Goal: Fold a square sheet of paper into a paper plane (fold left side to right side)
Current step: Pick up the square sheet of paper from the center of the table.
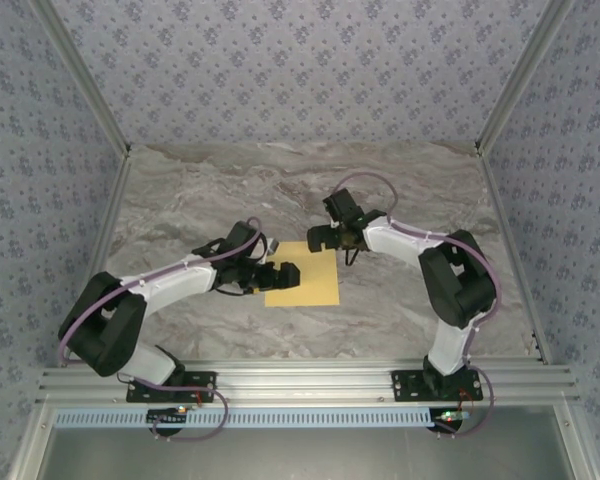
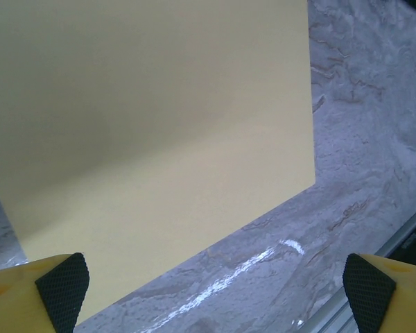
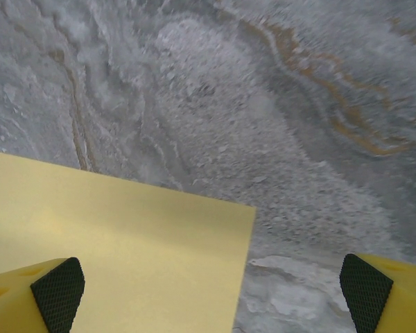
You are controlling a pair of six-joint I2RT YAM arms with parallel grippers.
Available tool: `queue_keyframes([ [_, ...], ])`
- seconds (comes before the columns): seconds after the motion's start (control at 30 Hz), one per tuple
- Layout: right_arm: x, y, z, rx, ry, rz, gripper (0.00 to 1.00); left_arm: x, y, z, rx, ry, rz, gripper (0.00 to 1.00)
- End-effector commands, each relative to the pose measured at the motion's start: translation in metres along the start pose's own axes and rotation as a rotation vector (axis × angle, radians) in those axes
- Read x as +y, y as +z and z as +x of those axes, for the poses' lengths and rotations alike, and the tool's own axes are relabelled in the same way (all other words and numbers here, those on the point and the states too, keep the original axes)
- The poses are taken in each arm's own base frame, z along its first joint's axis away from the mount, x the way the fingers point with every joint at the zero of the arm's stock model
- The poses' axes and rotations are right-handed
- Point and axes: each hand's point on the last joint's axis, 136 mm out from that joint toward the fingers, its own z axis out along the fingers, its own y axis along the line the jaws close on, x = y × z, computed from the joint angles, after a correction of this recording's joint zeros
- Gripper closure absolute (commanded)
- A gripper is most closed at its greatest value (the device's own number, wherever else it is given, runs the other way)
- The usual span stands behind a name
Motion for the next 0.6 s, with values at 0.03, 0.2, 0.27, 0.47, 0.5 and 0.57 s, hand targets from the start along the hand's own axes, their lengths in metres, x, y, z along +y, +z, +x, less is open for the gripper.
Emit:
queue_keyframes([
  [0.03, 0.009, 0.007, 0.008, 0.064, 0.013, 0.012, 0.0, -0.003, 0.009, 0.007, 0.04, -0.03, 0.028, 0.03],
  [0.2, 0.015, 0.013, 0.023, 0.112, -0.003, 0.014, 0.0, 0.006, 0.018, 0.013, 0.077, -0.052, -0.001, 0.03],
  [0.27, 0.017, 0.015, 0.031, 0.138, -0.012, 0.015, 0.0, 0.01, 0.021, 0.015, 0.09, -0.059, -0.015, 0.03],
  [0.47, 0.03, 0.016, 0.051, 0.195, -0.022, -0.036, 0.0, 0.02, 0.027, 0.021, 0.107, -0.068, -0.052, 0.03],
  [0.5, 0.032, 0.016, 0.053, 0.203, -0.026, -0.042, 0.0, 0.021, 0.027, 0.021, 0.106, -0.068, -0.055, 0.02],
  [0.57, 0.039, 0.016, 0.058, 0.215, -0.039, -0.055, 0.0, 0.023, 0.029, 0.021, 0.109, -0.07, -0.061, 0.03],
])
